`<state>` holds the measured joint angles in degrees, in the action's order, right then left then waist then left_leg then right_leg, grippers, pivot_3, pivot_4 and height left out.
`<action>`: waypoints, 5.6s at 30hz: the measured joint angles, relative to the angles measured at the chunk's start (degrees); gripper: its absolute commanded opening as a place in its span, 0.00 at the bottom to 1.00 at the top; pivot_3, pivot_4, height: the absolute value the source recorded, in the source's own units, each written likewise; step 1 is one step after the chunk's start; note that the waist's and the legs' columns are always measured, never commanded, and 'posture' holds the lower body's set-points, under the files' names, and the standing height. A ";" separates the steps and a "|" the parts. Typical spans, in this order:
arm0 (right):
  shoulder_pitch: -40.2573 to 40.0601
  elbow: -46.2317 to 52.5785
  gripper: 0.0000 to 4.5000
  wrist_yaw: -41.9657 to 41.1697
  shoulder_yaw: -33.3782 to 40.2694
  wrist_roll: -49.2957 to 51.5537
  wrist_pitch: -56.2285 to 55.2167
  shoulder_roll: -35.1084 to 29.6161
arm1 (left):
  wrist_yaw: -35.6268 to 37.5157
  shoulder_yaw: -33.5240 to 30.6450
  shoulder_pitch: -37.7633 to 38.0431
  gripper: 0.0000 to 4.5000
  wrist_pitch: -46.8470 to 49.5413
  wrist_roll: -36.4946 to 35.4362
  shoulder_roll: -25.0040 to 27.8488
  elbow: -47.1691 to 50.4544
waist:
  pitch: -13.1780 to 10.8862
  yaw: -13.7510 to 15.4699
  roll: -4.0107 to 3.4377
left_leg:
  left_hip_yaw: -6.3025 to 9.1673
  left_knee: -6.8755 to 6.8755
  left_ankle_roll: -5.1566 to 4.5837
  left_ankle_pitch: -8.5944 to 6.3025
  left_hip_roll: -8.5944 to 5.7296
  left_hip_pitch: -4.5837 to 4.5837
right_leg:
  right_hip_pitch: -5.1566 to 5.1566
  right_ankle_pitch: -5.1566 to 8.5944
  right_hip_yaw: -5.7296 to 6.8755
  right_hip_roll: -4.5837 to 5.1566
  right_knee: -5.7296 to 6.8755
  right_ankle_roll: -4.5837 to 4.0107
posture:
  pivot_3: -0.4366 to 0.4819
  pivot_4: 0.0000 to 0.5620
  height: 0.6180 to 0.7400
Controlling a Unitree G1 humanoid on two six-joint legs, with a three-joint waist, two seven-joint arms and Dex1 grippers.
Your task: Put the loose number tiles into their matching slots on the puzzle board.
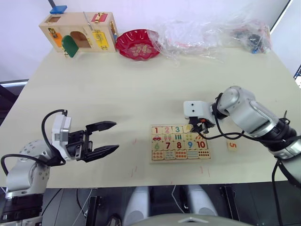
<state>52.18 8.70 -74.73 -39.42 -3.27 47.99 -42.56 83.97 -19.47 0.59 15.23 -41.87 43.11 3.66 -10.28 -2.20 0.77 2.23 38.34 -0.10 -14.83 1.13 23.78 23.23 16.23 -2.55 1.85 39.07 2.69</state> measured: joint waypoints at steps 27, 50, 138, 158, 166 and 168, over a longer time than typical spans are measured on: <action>-0.25 1.53 0.19 0.48 -0.11 -0.35 2.45 0.51 | -0.53 0.06 -0.35 1.00 -0.10 0.07 -0.01 0.35 | 0.00 -0.04 0.00 | 0.00 0.01 0.00 0.00 -0.01 -0.01 | 0.00 0.00 0.00 -0.02 0.03 0.00 | 0.48 0.27 1.00; -0.19 0.83 0.19 0.12 -0.17 -1.03 1.64 1.02 | -1.39 0.06 -0.13 1.00 0.28 0.06 0.00 0.77 | 0.01 -0.12 0.01 | 0.00 0.05 0.00 0.00 -0.01 -0.04 | 0.00 0.00 -0.01 -0.03 0.16 0.00 | 0.48 0.27 1.00; -13.30 3.38 0.58 6.71 23.75 13.61 -0.74 4.51 | -2.58 1.31 -0.13 1.00 -0.67 0.07 -0.40 1.55 | 0.04 0.01 0.06 | -0.04 0.16 0.00 0.01 -0.08 -0.07 | 0.05 0.01 -0.07 0.00 0.50 -0.01 | 0.48 0.27 1.00; -22.70 3.18 0.01 15.51 29.11 18.66 -4.20 2.67 | -2.13 4.19 -3.61 1.00 -0.89 0.39 -1.43 0.04 | 0.05 -0.14 0.08 | -0.08 0.20 0.00 0.01 -0.07 -0.11 | 0.06 0.01 -0.12 -0.09 0.63 -0.01 | 0.48 0.27 1.00; -21.03 -3.90 0.01 16.90 24.83 15.44 -8.75 4.97 | -1.59 4.22 -3.89 1.00 -1.12 1.16 -1.44 -0.35 | 0.04 -0.06 0.07 | -0.09 0.20 0.00 0.01 -0.08 -0.09 | 0.08 0.01 -0.13 -0.06 0.62 -0.01 | 0.48 0.27 1.00; -20.88 -4.74 0.01 16.95 24.60 15.09 -9.33 5.22 | -1.57 4.20 -3.74 1.00 -1.12 1.16 -1.44 -0.35 | 0.04 -0.06 0.07 | -0.09 0.20 0.00 0.01 -0.08 -0.09 | 0.08 0.01 -0.13 -0.07 0.62 -0.01 | 0.48 0.27 1.00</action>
<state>31.30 3.96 -57.78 -14.82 11.82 38.66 -37.34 82.40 -15.27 -3.15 14.11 -40.71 41.67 3.30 -10.24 -2.26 0.84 2.14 38.55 -0.10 -14.81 1.04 23.70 23.31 16.25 -2.68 1.78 39.69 2.68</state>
